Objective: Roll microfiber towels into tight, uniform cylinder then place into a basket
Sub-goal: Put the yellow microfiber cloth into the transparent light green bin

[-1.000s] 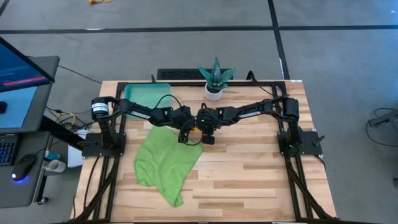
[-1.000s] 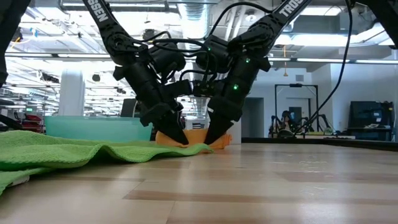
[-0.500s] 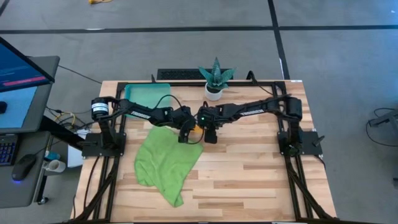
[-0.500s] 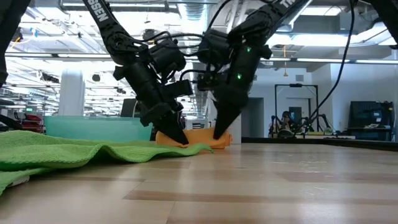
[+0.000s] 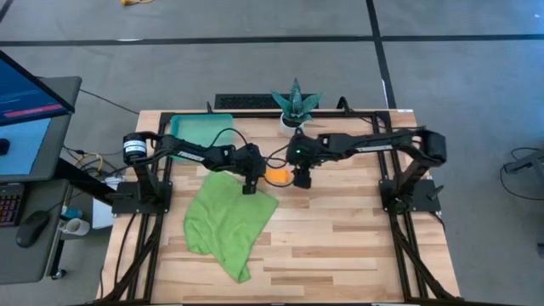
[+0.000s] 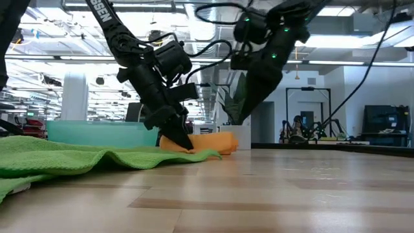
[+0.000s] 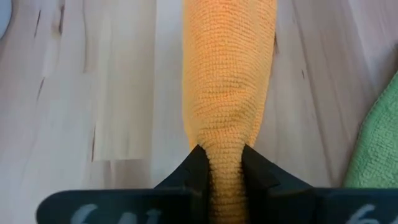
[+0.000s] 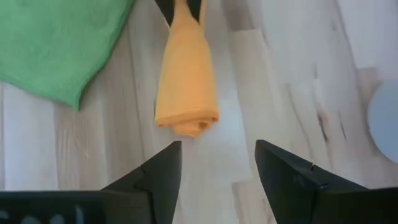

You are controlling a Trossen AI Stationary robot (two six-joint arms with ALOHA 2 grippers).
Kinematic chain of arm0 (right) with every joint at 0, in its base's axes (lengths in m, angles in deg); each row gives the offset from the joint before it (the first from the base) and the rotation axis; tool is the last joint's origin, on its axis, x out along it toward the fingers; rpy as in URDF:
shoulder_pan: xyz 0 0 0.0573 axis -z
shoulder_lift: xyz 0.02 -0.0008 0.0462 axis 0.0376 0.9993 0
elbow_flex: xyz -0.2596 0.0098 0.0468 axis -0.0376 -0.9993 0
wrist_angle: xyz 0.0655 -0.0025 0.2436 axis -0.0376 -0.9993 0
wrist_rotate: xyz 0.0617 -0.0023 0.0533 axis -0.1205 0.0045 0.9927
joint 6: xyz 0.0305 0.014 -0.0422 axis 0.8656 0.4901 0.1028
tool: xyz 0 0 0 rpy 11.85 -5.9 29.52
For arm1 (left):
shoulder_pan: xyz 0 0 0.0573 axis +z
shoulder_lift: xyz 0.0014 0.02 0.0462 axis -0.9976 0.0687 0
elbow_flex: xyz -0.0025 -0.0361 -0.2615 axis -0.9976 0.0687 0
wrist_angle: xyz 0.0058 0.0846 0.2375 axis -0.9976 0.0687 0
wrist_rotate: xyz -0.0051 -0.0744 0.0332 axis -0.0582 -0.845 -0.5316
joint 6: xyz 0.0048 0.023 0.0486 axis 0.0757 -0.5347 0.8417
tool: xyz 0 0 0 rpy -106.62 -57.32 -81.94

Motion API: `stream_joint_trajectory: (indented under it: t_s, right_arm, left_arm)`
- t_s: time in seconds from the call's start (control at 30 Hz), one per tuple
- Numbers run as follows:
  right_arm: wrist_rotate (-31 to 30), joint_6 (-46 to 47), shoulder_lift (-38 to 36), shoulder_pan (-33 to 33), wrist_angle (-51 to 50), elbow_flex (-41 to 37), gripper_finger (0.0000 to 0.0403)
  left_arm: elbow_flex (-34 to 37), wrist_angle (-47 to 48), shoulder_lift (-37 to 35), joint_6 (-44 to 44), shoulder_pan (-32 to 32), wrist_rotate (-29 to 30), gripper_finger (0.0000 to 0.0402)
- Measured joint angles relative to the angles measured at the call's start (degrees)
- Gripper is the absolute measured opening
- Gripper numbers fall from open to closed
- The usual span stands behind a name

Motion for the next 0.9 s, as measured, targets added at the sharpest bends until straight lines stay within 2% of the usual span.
stream_joint_trajectory:
  t_s: [0.33, 0.67, 0.9]
  right_arm:
    - [-0.1, 4.6, -9.8, 0.0, 11.6, -12.4, 0.0225]
    - [-0.2, 6.2, -9.9, 0.0, 11.5, -13.9, 0.0224]
    - [-0.2, 5.7, -10.2, 0.1, 11.5, -13.9, 0.0224]
  left_arm:
    - [0.2, 2.3, -4.2, 0.0, 0.5, 0.1, 0.003]
    - [0.1, 3.4, -8.0, 2.5, 0.7, 0.3, 0.003]
    - [0.0, 9.7, -15.0, 4.5, 2.5, 2.2, 0.003]
